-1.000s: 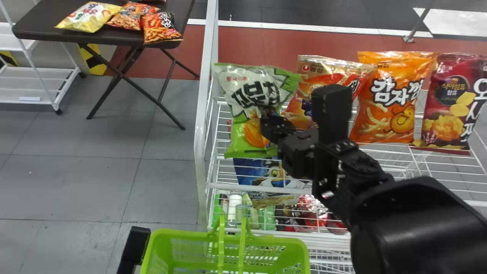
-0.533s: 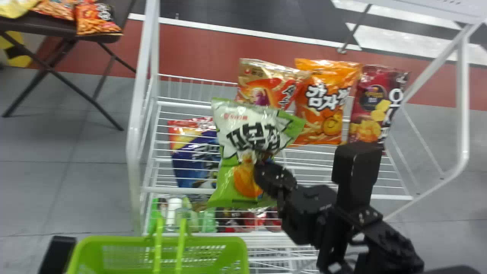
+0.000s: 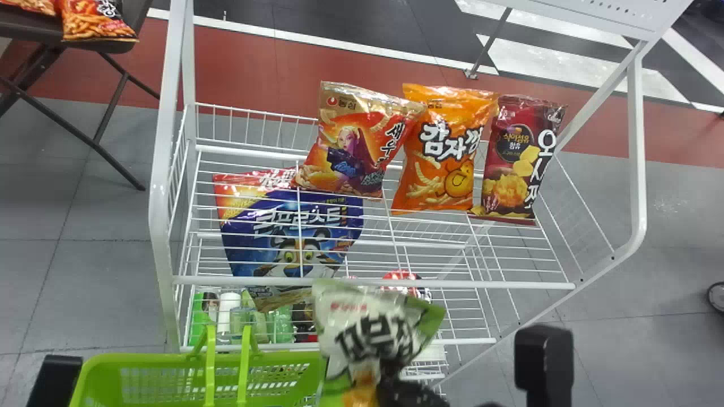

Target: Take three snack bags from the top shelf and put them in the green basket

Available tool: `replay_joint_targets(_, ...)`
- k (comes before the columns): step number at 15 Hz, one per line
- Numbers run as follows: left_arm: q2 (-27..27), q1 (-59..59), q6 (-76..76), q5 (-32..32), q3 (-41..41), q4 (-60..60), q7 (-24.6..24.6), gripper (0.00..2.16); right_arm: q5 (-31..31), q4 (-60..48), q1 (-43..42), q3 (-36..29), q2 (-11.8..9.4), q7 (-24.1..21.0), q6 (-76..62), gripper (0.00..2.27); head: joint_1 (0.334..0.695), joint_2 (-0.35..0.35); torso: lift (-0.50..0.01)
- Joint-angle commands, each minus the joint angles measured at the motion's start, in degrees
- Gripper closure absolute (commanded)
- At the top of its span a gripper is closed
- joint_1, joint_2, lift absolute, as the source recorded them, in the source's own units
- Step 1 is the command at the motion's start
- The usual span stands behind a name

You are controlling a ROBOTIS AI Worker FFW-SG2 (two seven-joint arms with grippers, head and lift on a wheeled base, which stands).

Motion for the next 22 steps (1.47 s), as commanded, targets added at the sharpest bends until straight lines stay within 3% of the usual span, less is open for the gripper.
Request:
replay_joint_targets(1,-0.02,-0.31,0.24,-0.05,-0.5,0.14,0.47,1.55,0.17,1.77,1.45,1.96,-0.08,0.61,3.49,2.25,0.695,-0.35,-0.028)
replay_joint_targets(5,0.15,-0.4,0.24,-0.05,-0.94,-0.21,0.47,1.55,0.35,5.19,1.37,6.8,-0.7,2.37,4.72,2.25,0.695,-0.35,-0.028)
replay_joint_targets(10,0.33,-0.57,0.24,-0.05,-1.38,-0.39,0.38,1.55,1.23,9.5,-1.71,10.31,-0.87,1.4,4.37,2.24,0.695,-0.35,-0.028)
replay_joint_targets(13,0.42,-0.75,0.24,-0.05,-1.55,-0.39,0.38,1.55,2.81,12.93,-3.64,10.31,-0.87,0.96,0.5,1.81,0.695,-0.35,-0.028)
replay_joint_targets(14,0.42,-0.75,0.24,-0.05,-1.55,-0.39,0.38,1.55,2.81,14.16,-4.17,10.14,-0.96,1.05,-1.78,1.38,0.695,-0.35,-0.028)
replay_joint_targets(15,0.42,-0.75,0.24,-0.05,-1.64,-0.39,0.38,1.55,2.9,14.95,-4.7,10.14,-0.96,1.4,-3.01,0.62,0.695,-0.35,-0.028)
replay_joint_targets(16,0.42,-0.75,0.24,-0.05,-1.73,-0.39,0.38,1.55,2.99,15.65,-4.79,10.14,-1.05,1.66,-4.95,0.04,0.695,-0.35,-0.028)
replay_joint_targets(22,0.42,-1.1,0.24,-0.05,-2.7,-0.39,1.26,1.55,1.84,16.09,-5.05,8.64,-1.05,7.64,-7.23,0.05,0.695,-0.35,-0.028)
